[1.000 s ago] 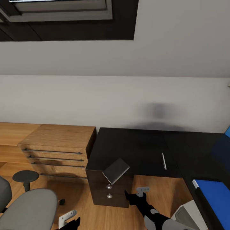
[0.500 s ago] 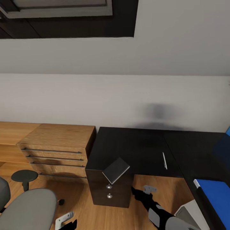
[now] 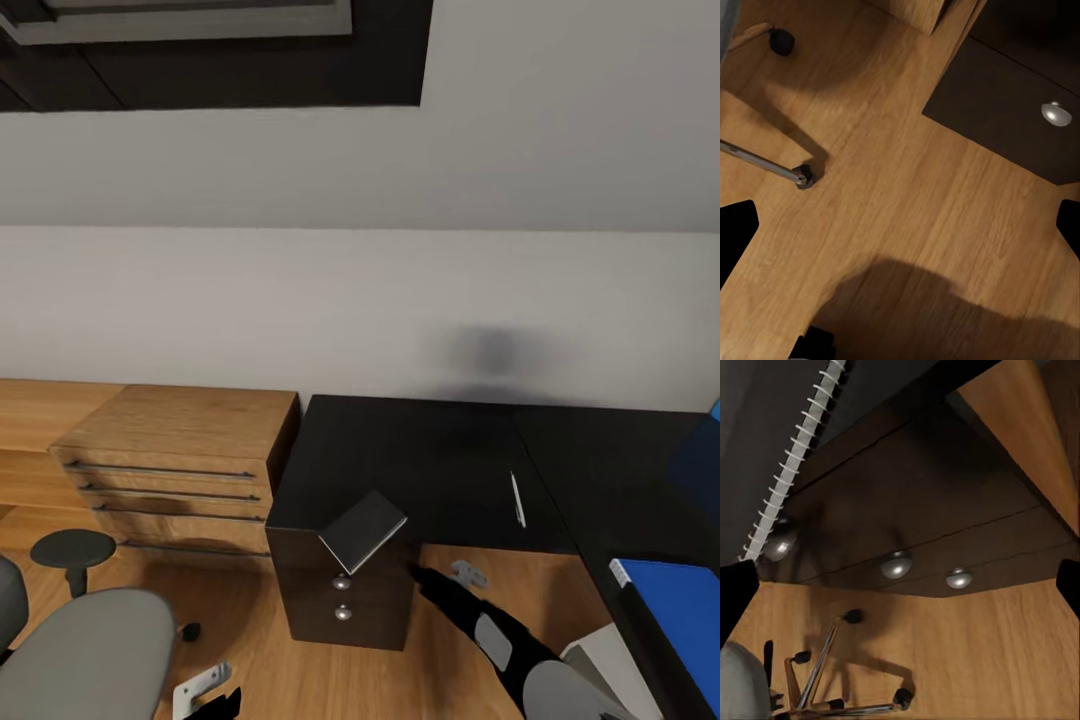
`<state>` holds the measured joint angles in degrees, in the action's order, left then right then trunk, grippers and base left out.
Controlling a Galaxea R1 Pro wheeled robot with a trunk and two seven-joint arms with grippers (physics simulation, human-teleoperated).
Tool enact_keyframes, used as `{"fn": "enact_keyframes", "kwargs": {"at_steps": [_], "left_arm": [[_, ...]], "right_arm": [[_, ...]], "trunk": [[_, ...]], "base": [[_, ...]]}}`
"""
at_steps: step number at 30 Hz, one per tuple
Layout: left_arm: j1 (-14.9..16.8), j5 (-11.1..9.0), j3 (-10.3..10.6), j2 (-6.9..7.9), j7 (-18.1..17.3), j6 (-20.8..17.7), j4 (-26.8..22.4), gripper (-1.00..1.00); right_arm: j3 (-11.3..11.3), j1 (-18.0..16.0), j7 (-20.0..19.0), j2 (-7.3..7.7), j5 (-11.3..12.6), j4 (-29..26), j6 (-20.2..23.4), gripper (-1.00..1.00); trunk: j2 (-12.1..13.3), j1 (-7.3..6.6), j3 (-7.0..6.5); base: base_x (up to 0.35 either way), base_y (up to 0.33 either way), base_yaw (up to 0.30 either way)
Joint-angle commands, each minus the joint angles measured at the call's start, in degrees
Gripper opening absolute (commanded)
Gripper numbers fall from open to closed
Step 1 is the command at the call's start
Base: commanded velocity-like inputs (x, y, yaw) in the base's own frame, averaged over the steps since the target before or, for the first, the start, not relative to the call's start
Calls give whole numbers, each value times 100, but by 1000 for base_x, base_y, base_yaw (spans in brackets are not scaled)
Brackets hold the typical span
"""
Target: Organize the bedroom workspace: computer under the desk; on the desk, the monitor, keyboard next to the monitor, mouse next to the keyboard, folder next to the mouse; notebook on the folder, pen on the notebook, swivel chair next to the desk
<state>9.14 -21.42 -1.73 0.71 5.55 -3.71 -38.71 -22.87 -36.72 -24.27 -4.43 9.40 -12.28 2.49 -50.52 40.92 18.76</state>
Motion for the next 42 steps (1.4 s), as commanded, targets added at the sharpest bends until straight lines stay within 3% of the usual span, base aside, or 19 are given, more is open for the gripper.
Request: {"fn": "enact_keyframes", "kwargs": {"at_steps": [1,5,10,13,26,42], "left_arm": [[1,-55,6,1,21,-31,-13,100],[1,-55,6,0,22,-26,-13,100],[1,-55,2,-15,21,-25,-9,100],[1,-61,-2,-17,18,-28,-6,100],[1,-64,5,-26,16,-25,-3,100],[1,-66,3,-27,16,-25,3,100]], "right_arm": [[-13,-2,-230,1,100,-35,171,100],[-11,-2,-1227,76,163,-81,521,100],[-7,-2,-2582,337,175,-82,691,100],[-10,-2,-3020,464,176,-82,813,100],[-26,-2,-3188,634,201,-74,869,100],[-33,-2,-3175,629,203,-49,911,100]], "trunk": [[-47,23,26],[-207,111,97],[-408,221,187],[-528,287,241],[-1050,572,474],[-1691,924,762]], "base": [[0,0,0],[0,0,0],[0,0,0],[0,0,0],[0,0,0],[0,0,0]]}}
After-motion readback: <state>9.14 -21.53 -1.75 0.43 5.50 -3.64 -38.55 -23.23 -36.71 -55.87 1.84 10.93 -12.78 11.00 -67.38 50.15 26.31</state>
